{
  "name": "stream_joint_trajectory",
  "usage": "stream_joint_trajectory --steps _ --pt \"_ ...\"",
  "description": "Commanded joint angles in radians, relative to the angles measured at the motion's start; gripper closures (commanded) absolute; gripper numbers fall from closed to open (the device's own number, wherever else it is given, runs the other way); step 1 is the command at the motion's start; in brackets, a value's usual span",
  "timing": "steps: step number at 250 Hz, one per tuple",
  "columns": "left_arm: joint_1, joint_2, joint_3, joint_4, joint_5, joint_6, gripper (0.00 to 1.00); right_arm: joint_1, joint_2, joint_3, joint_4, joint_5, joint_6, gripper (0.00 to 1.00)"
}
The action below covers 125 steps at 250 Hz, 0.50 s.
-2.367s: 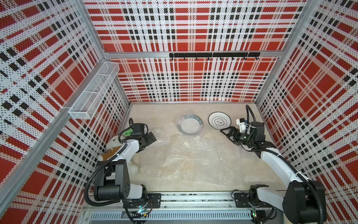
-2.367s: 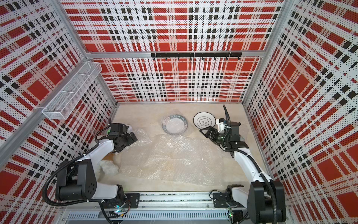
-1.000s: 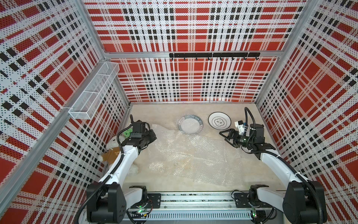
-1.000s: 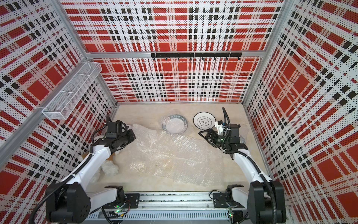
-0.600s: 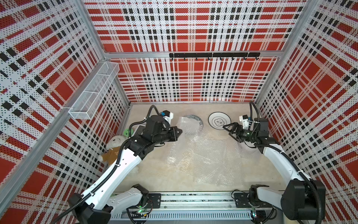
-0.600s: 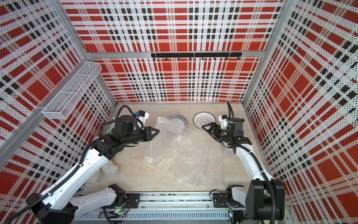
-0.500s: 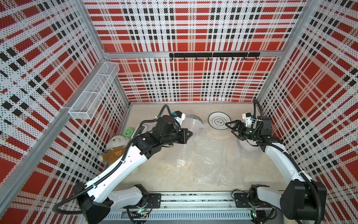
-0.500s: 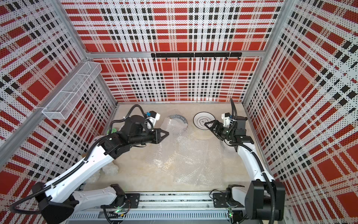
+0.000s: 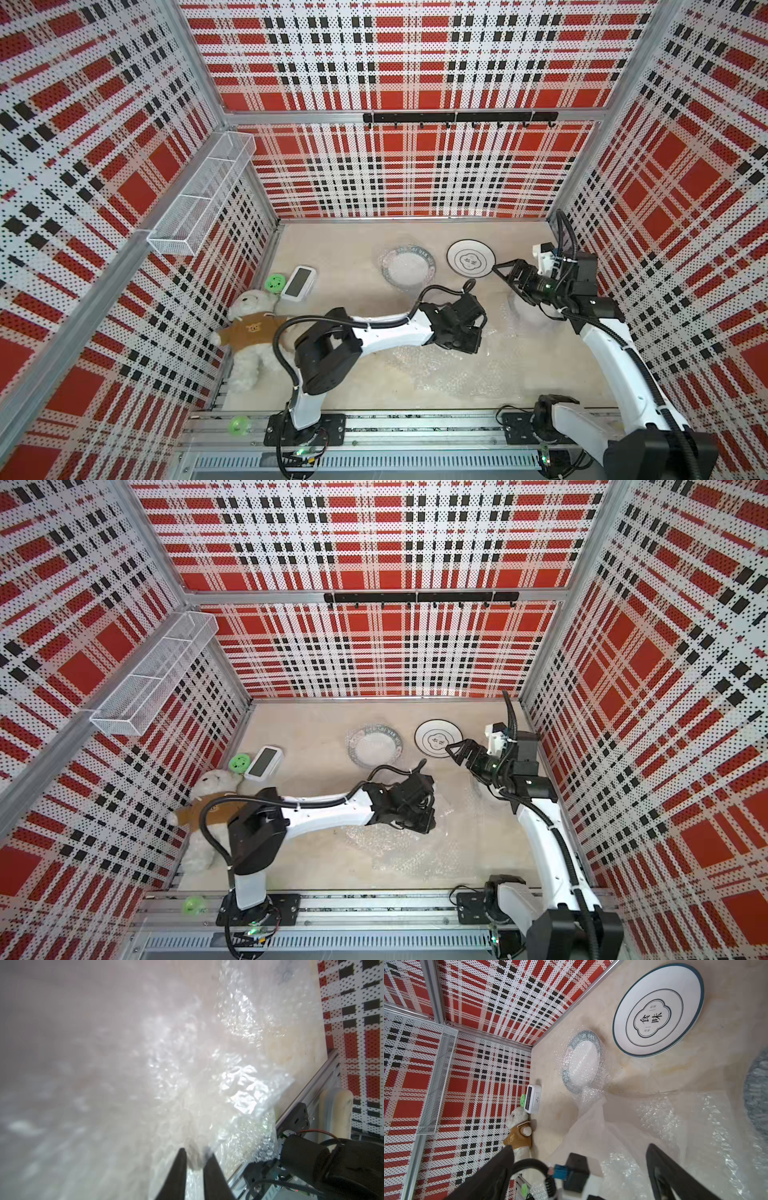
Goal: Unpack dinner plates from bubble wrap
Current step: Adjust the bubble wrap on the bubble wrap.
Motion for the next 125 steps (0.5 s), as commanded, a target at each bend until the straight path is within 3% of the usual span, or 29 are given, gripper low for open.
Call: stream_joint_trajectory --steps 1,34,64,71,94,125 --pt "0.012 0.029 -0.026 0.219 0.085 -0.11 0.62 -0.003 -0.028 -0.003 -0.029 0.012 -0.032 0.0" --pt "0.006 -0.063 -0.078 0.264 0.112 -0.083 0.34 -0.004 -0.042 -0.015 -0.054 0.014 -0.057 0.0" --pt "0.003 -0.202 -0.108 0.288 0.236 -0.037 0.16 -0.003 -0.033 -0.031 -0.046 -0.01 -0.072 0.0" --pt "0.004 -0.236 -0.124 0.301 0.269 -0.035 0.0 -0.003 -0.029 -0.034 -0.045 -0.015 -0.074 0.0" --pt "0.016 -0.36 -0.195 0.329 0.319 -0.041 0.01 0.003 -0.018 -0.048 -0.022 -0.027 -0.072 0.0" --pt "0.075 -0.528 -0.317 0.302 0.282 -0.062 0.01 0.057 -0.006 -0.049 -0.009 -0.006 -0.073 0.0"
